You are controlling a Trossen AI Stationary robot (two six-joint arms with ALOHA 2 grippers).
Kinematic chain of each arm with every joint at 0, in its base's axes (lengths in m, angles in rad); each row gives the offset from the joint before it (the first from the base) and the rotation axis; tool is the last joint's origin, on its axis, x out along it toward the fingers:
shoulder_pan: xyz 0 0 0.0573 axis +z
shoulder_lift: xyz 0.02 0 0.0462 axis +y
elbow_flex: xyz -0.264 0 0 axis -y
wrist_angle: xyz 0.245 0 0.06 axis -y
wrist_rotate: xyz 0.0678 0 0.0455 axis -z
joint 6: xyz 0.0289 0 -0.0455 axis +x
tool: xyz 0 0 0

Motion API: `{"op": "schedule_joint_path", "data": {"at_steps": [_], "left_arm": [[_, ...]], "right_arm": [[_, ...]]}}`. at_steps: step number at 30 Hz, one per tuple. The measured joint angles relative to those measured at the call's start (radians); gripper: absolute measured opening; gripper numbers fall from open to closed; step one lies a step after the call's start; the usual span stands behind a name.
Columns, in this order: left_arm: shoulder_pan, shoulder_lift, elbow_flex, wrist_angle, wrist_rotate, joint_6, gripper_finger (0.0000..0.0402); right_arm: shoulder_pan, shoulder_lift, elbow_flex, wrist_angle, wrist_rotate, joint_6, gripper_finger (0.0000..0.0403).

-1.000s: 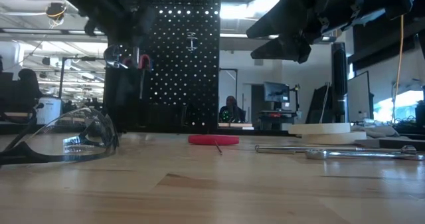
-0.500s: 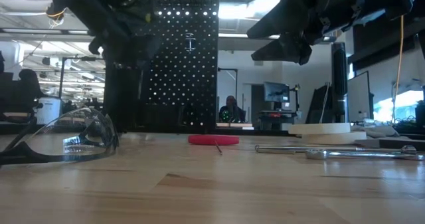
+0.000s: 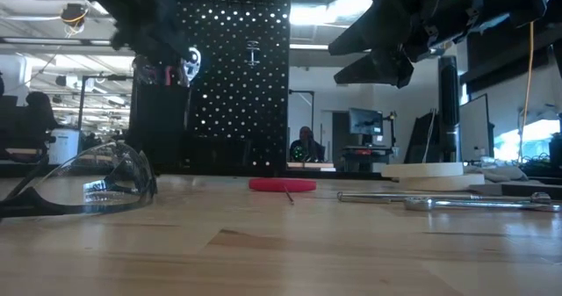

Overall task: Hang tools onto peg board
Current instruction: Put the fork tube into the left pegboard organizer bin

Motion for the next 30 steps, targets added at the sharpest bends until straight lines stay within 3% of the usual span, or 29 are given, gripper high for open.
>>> {"op": "schedule_joint_path", "data": {"at_steps": [7, 12, 19, 23, 30], "left_arm": [[-0.140, -0.131, 0.005, -0.080, 0.008, 0.051, 0.0187], [-0.262, -0.141, 0.006, -0.065, 0.073, 0.059, 0.0187], [-0.482, -0.003, 0.005, -0.065, 0.034, -0.122, 0.0184], [-0.593, 0.128, 0.005, -0.032, -0.033, -0.239, 0.0173], [-0.654, 0.323, 0.005, 0.141, -0.056, -0.307, 0.0164]], "right_arm": [[-0.001, 0.000, 0.000, -0.015, 0.000, -0.002, 0.0324], [-0.001, 0.000, 0.000, -0.016, 0.000, -0.011, 0.0324], [-0.001, 0.000, 0.000, -0.017, -0.001, -0.011, 0.0324], [-0.002, 0.000, 0.000, -0.031, -0.128, 0.006, 0.0324], [0.000, 0.000, 0.000, -0.042, -0.179, -0.028, 0.0324]]}}
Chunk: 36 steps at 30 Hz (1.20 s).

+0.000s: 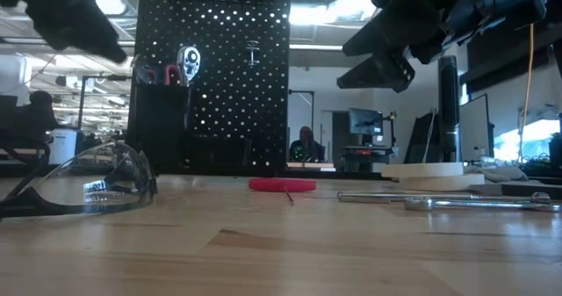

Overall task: Hang tools onto peg board
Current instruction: Put the fork tube into the left pegboard organizer bin

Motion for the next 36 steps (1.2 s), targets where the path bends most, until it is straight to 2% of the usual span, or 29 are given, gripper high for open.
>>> {"op": "schedule_joint_path", "data": {"at_steps": [5, 10, 13, 22, 26, 31, 34, 36], "left_arm": [[0.007, 0.086, 0.000, 0.103, 0.004, -0.079, 0.0169], [0.031, 0.149, 0.000, 0.232, 0.024, -0.094, 0.0182], [0.057, 0.154, 0.000, 0.235, 0.066, -0.111, 0.0189], [0.075, 0.154, 0.000, 0.286, 0.072, -0.072, 0.0194], [0.073, 0.154, 0.000, 0.357, 0.081, -0.037, 0.0194], [0.072, 0.154, 0.000, 0.412, 0.090, 0.009, 0.0194], [0.074, 0.154, 0.000, 0.416, 0.091, 0.019, 0.0194], [0.077, 0.154, 0.000, 0.413, 0.091, 0.026, 0.0194]], "right_arm": [[0.014, 0.028, 0.000, -0.026, -0.006, 0.003, 0.0324], [0.056, 0.059, 0.000, 0.003, -0.001, -0.033, 0.0324], [0.081, 0.059, 0.000, 0.025, 0.007, -0.023, 0.0324], [0.117, 0.053, 0.002, 0.028, 0.001, 0.010, 0.0324], [0.118, 0.053, 0.022, 0.020, -0.082, 0.022, 0.0324], [0.177, 0.052, 0.060, -0.060, -0.205, 0.121, 0.0324], [0.223, 0.052, 0.063, -0.126, -0.210, 0.155, 0.0324], [0.247, 0.052, 0.063, -0.185, -0.172, 0.156, 0.0324]]}}
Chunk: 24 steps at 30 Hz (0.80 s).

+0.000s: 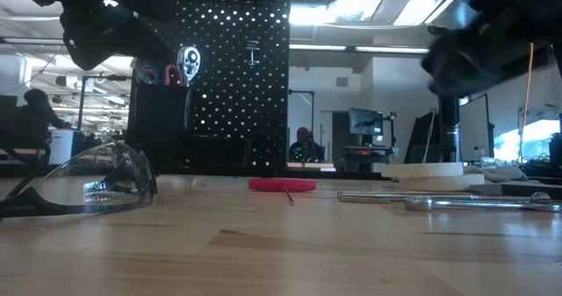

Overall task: Hang tools onto peg board
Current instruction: Put the fork tube into the left pegboard organizer bin

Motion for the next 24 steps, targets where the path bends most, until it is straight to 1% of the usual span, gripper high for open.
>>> {"op": "schedule_joint_path", "data": {"at_steps": [4, 6, 8, 13, 16, 18, 21, 24], "left_arm": [[0.004, 0.000, 0.000, -0.001, -0.001, 0.003, 0.0194], [0.004, 0.001, 0.000, -0.001, -0.012, 0.012, 0.0194], [0.006, 0.001, 0.000, 0.000, -0.027, 0.022, 0.0194], [0.029, 0.002, 0.000, 0.000, -0.031, 0.028, 0.0194], [0.041, 0.008, 0.000, -0.001, -0.045, 0.034, 0.0194], [0.053, 0.019, 0.000, 0.007, -0.053, 0.051, 0.0194], [0.077, 0.038, 0.000, 0.006, -0.057, 0.051, 0.0194], [0.098, 0.058, 0.000, 0.004, -0.056, 0.050, 0.0194]], "right_arm": [[0.020, 0.000, 0.000, -0.114, 0.147, -0.034, 0.0324], [0.017, 0.000, 0.000, -0.136, 0.226, -0.063, 0.0324], [0.003, 0.000, 0.000, -0.147, 0.272, -0.105, 0.0324], [-0.045, 0.011, -0.015, -0.126, 0.285, -0.124, 0.0324], [-0.075, 0.054, -0.017, -0.115, 0.288, -0.121, 0.0324], [-0.090, 0.093, -0.018, -0.093, 0.264, -0.123, 0.0322], [-0.111, 0.150, -0.018, -0.049, 0.221, -0.134, 0.0307], [-0.137, 0.177, -0.018, -0.050, 0.225, -0.139, 0.0279]]}}
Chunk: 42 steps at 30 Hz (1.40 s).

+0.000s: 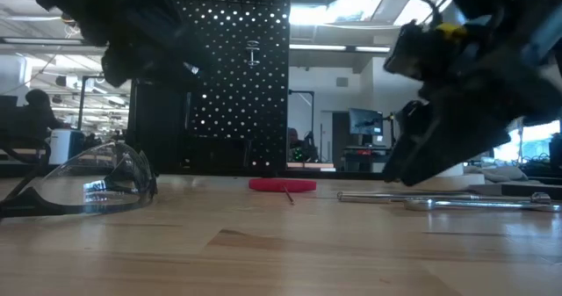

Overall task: Hang tools onto peg board
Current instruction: Put the fork tube into the left pegboard organizer bin

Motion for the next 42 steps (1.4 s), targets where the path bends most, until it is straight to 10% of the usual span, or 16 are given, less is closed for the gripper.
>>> {"op": "schedule_joint_path", "data": {"at_steps": [22, 34, 42], "left_arm": [[0.030, 0.010, 0.000, -0.008, 0.036, 0.085, 0.0194], [0.039, 0.010, 0.000, -0.003, 0.037, 0.100, 0.0194], [0.045, 0.010, 0.000, -0.001, 0.037, 0.077, 0.0194]], "right_arm": [[-0.044, -0.042, 0.035, -0.118, -0.233, -0.046, 0.0163], [-0.020, 0.065, 0.037, -0.124, -0.105, -0.100, 0.0153], [-0.033, 0.079, 0.039, -0.150, -0.063, -0.094, 0.0032]]}}
